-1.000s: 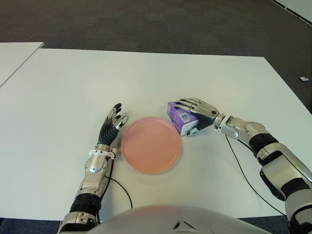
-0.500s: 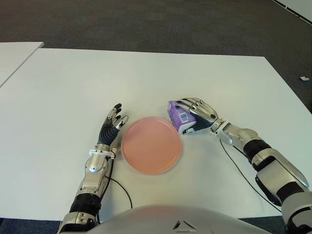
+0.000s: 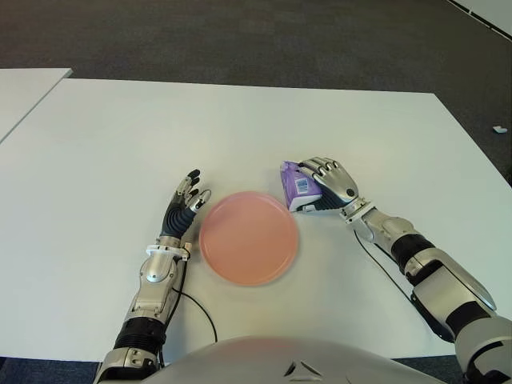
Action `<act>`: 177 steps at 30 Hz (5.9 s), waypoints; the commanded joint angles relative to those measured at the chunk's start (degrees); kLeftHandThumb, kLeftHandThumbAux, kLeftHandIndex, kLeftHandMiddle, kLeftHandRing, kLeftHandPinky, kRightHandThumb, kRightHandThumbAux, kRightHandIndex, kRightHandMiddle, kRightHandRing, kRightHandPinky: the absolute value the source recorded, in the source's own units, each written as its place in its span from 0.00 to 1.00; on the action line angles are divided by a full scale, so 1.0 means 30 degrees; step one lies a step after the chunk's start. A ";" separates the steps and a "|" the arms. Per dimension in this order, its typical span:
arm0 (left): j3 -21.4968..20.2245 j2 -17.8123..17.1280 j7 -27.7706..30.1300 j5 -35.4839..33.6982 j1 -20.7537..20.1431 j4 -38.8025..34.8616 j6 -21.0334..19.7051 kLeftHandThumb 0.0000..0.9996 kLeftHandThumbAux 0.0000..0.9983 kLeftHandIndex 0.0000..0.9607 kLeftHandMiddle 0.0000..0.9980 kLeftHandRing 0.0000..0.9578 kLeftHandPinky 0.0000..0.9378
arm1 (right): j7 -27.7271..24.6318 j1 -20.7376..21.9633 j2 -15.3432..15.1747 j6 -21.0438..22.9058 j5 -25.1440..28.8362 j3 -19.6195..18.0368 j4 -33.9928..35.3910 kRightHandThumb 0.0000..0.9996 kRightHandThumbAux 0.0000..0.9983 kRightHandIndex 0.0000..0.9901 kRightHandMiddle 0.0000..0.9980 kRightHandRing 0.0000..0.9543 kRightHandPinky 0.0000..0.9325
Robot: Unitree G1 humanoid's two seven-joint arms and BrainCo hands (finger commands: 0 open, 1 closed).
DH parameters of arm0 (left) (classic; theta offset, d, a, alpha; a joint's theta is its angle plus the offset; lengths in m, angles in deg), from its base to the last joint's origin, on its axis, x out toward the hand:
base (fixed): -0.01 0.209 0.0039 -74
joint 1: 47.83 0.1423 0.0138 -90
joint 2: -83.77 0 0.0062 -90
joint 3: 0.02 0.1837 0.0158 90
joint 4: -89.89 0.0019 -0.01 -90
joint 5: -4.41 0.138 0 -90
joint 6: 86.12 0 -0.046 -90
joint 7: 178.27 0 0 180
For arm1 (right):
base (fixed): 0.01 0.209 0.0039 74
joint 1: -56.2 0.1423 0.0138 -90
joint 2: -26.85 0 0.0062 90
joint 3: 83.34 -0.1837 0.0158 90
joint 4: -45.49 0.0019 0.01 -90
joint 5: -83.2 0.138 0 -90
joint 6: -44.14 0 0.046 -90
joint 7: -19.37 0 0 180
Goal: Put the tissue paper into the plate.
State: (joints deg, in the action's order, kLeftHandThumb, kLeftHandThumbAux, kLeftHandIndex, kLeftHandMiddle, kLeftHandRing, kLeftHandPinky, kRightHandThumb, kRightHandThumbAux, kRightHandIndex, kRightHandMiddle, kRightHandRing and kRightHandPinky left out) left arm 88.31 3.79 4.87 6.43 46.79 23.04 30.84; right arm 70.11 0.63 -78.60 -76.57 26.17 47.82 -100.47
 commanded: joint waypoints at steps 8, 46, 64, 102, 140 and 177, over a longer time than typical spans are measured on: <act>-0.0015 0.0217 -0.0058 -0.0065 0.0900 0.0771 -0.1238 0.00 0.43 0.00 0.00 0.00 0.00 | -0.0436 -0.0942 0.0171 0.0173 -0.0219 0.0406 -0.0730 0.75 0.71 0.44 0.85 0.88 0.92; 0.0145 0.0052 -0.0134 0.0203 0.0264 0.0888 -0.1734 0.00 0.40 0.00 0.00 0.00 0.00 | -0.1328 0.0507 -0.0544 -0.1434 0.2097 -0.2450 0.1664 0.75 0.71 0.44 0.86 0.90 0.90; 0.0198 -0.0133 -0.0004 0.0287 -0.0072 0.1241 -0.1714 0.00 0.43 0.00 0.00 0.00 0.00 | -0.2944 -0.0287 -0.0071 -0.1637 0.4526 -0.6583 0.7727 0.75 0.71 0.44 0.85 0.88 0.89; 0.0192 -0.0485 0.0214 0.0165 -0.0782 0.1633 -0.1870 0.00 0.43 0.00 0.00 0.00 0.00 | -0.8129 -0.4205 0.2981 -0.8280 0.4996 -0.5840 1.3044 0.74 0.71 0.44 0.86 0.89 0.89; 0.0394 -0.0185 -0.0530 0.0707 -0.0603 0.0193 -0.3646 0.00 0.42 0.00 0.00 0.00 0.00 | -0.5122 -0.3600 0.3506 -0.6819 -0.0932 -0.3023 0.8871 0.74 0.71 0.44 0.81 0.84 0.82; 0.0541 -0.0138 0.0156 0.0267 0.0325 -0.0324 -0.2667 0.00 0.40 0.00 0.00 0.00 0.00 | -0.7893 -0.5190 0.1846 -0.5396 -0.0719 -0.2679 1.2284 0.03 0.44 0.00 0.00 0.00 0.00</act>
State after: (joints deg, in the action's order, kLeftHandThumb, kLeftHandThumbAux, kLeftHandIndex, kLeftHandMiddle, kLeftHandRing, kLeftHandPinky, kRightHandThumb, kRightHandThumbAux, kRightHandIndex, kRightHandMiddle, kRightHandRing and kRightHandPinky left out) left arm 89.28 3.61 4.12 6.99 45.52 20.11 24.62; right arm 46.34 -13.82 -72.60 -93.68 24.82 39.37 -63.73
